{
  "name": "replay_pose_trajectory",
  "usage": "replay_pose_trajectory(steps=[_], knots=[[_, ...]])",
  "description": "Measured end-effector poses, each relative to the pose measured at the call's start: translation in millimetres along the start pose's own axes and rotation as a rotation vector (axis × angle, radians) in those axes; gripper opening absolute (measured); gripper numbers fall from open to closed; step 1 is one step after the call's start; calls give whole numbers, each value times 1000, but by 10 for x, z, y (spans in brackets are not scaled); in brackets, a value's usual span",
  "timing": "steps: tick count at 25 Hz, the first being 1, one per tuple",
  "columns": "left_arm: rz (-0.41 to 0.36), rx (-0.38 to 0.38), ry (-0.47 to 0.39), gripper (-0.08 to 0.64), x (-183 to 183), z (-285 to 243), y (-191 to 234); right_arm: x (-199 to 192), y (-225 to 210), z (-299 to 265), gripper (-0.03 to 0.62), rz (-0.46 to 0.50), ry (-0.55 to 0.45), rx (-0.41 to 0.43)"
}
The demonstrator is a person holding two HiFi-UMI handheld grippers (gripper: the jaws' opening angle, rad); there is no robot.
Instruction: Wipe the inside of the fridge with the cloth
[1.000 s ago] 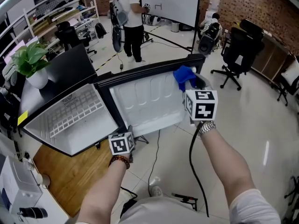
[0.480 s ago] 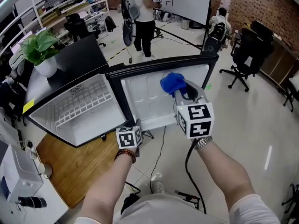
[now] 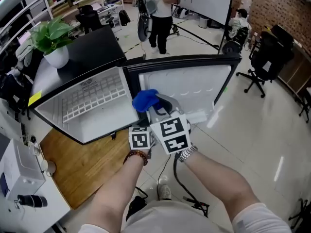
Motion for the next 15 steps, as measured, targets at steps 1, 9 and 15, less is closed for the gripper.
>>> replay_pose_trajectory(steps=[1,9,15], knots=[[2,-2,-1,115,-3,1,-1,-29,27,-48,71,2,10,2],[11,27,-1,112,-60,14,70,-147,89,-214,71,36,20,-18],[10,-1,-31,112,-11,12,10,-236,-16,-201,71,10,27,-36]])
Point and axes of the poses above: the fingertips, and each gripper's own axes: z backward along the fingers, y to its left, x out of its top, the point moved 4 cm from there along z, backward along the fingers, and after that the axes turned 6 degrees about -z, right-handed, at the moved point
